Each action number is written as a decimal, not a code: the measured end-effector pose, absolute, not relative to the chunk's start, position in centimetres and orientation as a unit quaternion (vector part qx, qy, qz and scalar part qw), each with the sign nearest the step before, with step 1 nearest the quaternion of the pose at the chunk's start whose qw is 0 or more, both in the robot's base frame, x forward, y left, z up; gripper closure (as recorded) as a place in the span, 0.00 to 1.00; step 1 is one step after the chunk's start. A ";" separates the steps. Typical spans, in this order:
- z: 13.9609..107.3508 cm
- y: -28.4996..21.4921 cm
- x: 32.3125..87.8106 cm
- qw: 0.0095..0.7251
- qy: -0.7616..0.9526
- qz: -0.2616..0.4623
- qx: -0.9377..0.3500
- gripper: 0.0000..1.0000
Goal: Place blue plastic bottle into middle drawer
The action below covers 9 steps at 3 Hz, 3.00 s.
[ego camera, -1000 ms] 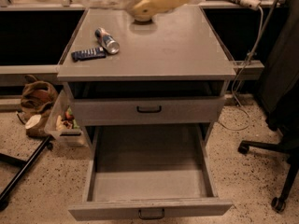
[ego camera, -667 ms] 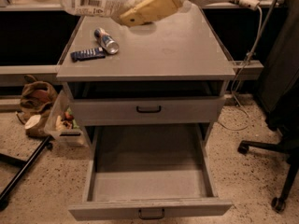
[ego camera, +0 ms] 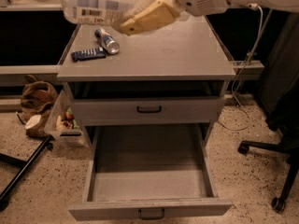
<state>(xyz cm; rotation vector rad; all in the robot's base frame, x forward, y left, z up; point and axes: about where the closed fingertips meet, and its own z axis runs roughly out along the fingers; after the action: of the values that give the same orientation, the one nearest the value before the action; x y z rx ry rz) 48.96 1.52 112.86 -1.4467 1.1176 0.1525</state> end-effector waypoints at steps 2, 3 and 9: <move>104.1 2.8 47.4 0.637 0.512 0.099 -0.568 1.00; 95.5 1.8 45.5 0.608 0.561 0.132 -0.545 1.00; 77.1 1.5 47.8 0.505 0.656 0.124 -0.547 1.00</move>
Offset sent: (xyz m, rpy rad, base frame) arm -0.0557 -0.0265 -0.3265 0.1553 0.3806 -0.1951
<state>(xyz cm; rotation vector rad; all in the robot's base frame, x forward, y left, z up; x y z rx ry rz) 47.85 1.52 77.07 -1.3187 1.5828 0.3001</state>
